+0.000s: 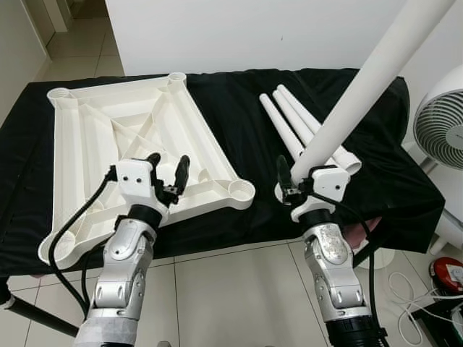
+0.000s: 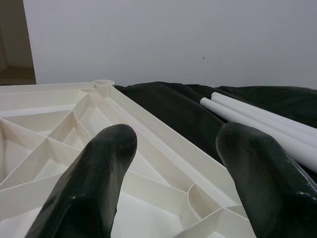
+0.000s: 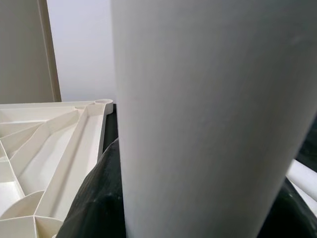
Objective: Building children table
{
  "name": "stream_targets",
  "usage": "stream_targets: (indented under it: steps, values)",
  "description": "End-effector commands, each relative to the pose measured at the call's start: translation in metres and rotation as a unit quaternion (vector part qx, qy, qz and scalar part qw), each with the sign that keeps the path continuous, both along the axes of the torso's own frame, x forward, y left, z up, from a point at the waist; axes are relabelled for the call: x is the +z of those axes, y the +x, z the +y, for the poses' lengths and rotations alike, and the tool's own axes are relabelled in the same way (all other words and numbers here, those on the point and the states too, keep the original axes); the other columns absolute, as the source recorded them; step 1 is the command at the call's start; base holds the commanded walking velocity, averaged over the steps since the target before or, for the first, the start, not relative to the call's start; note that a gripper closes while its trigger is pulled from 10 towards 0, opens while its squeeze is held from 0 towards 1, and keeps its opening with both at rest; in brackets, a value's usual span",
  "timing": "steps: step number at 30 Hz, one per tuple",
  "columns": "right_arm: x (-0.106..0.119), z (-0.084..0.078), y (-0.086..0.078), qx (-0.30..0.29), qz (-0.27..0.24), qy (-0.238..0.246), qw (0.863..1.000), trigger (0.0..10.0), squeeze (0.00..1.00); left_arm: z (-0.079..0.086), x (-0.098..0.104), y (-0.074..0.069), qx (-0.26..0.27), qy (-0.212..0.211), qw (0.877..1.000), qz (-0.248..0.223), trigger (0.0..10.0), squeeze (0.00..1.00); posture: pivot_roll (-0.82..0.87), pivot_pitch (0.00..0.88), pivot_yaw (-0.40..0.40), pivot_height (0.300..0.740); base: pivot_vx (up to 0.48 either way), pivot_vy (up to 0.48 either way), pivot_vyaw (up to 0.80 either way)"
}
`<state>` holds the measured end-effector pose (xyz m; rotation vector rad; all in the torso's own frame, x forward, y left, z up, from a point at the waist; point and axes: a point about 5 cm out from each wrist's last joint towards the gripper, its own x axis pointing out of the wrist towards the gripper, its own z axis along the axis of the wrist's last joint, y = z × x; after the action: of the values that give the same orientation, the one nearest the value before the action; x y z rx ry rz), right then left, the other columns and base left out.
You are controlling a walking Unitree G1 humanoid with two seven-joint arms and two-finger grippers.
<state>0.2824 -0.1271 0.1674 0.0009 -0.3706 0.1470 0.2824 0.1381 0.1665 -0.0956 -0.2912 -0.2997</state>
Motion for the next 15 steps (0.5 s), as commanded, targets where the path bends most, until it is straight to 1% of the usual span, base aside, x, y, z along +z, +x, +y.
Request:
stream_targets:
  steps: [1,14,15]
  values:
    - [0.0029,0.0007,0.0015,0.002,-0.008,-0.001,1.000,10.0,0.00,0.0024,0.0001,-0.0001,0.009,-0.002,1.000,0.003,10.0,0.00,-0.05,0.000,-0.018,0.740,0.000,0.000,0.00]
    - [0.0032,0.0017,0.0029,0.005,-0.008,-0.001,1.000,10.0,0.00,0.0024,0.0011,0.0011,0.011,-0.004,1.000,0.001,10.0,0.00,-0.05,0.000,-0.022,0.740,0.000,0.000,0.00]
    - [0.0032,0.0017,0.0038,0.006,-0.008,-0.003,1.000,10.0,0.00,0.0022,0.0018,0.0021,0.011,-0.006,1.000,-0.001,10.0,0.00,-0.05,0.000,-0.026,0.740,0.251,0.000,0.00]
